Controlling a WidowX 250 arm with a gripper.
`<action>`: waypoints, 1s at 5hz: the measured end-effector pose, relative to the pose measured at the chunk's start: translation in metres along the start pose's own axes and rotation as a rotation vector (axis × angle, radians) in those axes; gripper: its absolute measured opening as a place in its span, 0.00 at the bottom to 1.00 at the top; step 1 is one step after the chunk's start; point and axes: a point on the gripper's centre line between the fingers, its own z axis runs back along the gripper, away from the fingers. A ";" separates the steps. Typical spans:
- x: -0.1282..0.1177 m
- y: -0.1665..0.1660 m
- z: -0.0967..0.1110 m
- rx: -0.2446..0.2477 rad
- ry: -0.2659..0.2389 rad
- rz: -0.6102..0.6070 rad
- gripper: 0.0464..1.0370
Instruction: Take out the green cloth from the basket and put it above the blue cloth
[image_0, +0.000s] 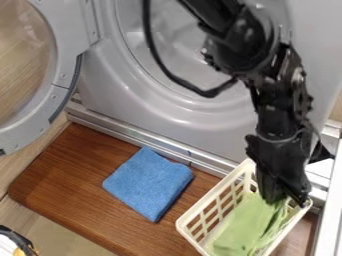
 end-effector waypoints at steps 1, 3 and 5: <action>-0.008 -0.003 0.031 0.017 -0.034 -0.027 0.00; -0.039 0.007 0.090 0.096 -0.124 0.020 0.00; -0.082 0.061 0.119 0.183 -0.149 0.202 0.00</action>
